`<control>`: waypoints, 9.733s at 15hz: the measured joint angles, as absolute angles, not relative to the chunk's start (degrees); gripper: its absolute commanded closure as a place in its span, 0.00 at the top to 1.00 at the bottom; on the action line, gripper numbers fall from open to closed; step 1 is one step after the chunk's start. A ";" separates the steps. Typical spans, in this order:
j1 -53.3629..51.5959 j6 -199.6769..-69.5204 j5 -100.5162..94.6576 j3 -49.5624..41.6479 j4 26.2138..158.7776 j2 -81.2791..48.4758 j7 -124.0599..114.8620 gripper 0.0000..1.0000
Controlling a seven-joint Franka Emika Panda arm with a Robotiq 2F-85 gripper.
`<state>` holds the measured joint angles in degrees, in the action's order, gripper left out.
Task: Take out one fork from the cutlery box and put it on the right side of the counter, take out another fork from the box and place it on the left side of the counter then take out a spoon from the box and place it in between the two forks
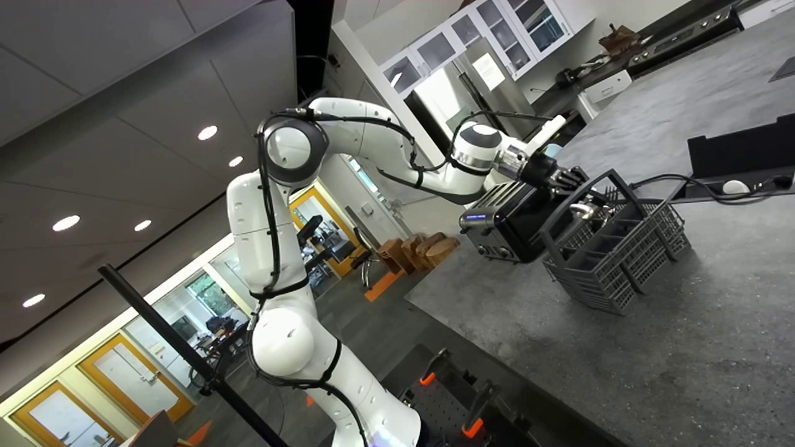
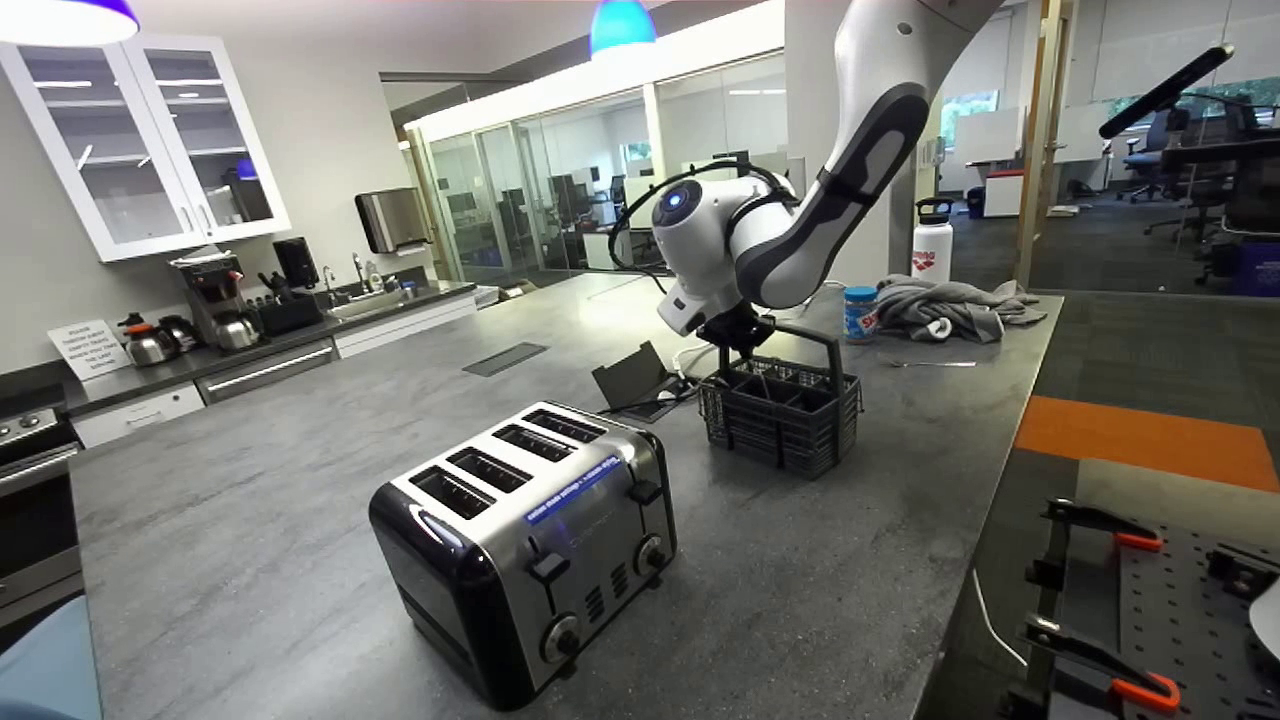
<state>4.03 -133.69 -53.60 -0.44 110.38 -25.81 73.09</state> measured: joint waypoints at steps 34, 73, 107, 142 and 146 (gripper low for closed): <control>3.83 -134.91 -29.61 0.88 109.07 -23.96 90.74 0.01; -3.59 -118.13 -43.67 1.29 106.67 -26.16 107.86 0.01; -3.74 -134.29 -85.92 2.59 122.80 -13.48 36.31 0.01; -8.61 -129.78 -48.18 8.12 136.95 3.34 81.13 0.01; -8.59 -129.36 -48.41 7.96 137.19 0.26 82.04 0.01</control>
<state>-8.59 -129.36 -48.41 7.96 137.19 0.26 82.04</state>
